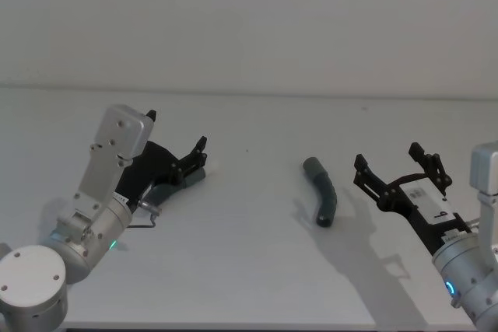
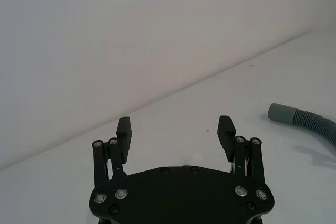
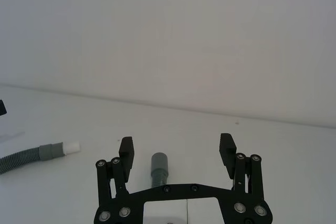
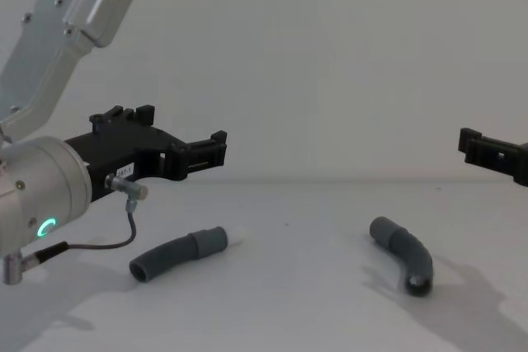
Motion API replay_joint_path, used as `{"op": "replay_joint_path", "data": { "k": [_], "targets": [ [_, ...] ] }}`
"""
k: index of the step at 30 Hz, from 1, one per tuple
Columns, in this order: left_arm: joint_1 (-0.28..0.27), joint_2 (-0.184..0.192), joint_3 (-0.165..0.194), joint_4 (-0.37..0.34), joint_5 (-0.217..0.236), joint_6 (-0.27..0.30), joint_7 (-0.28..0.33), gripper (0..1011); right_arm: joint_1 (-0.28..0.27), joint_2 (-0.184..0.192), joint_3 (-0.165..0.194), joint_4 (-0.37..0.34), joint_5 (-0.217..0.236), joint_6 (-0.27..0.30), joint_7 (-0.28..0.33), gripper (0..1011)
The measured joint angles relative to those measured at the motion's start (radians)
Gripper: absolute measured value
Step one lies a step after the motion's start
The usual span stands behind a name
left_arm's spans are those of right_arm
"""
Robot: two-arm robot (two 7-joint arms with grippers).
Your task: Use both hands to pick up one end of the pipe from the table, align the ends, and insert them.
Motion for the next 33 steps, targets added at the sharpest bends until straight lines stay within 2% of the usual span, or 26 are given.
{"op": "replay_joint_path", "data": {
  "k": [5, 13, 23, 25, 33],
  "targets": [
    [0.0, -0.001, -0.001, 0.0, 0.0, 0.002, -0.001, 1001, 0.0, 0.0, 0.0, 0.0, 0.0, 0.0, 0.0, 1000],
    [-0.006, -0.003, -0.006, -0.003, -0.019, 0.048, -0.019, 1001, 0.0, 0.0, 0.0, 0.0, 0.0, 0.0, 0.0, 1000],
    [-0.028, 0.01, -0.014, -0.005, -0.067, 0.161, -0.084, 1000, 0.0, 0.0, 0.0, 0.0, 0.0, 0.0, 0.0, 1001],
    [-0.041, 0.017, -0.014, 0.002, -0.081, 0.2, -0.112, 1000, 0.0, 0.0, 0.0, 0.0, 0.0, 0.0, 0.0, 1000],
    [-0.088, 0.027, -0.011, 0.037, -0.102, 0.268, -0.176, 1000, 0.0, 0.0, 0.0, 0.0, 0.0, 0.0, 0.0, 1000]
  ]
}}
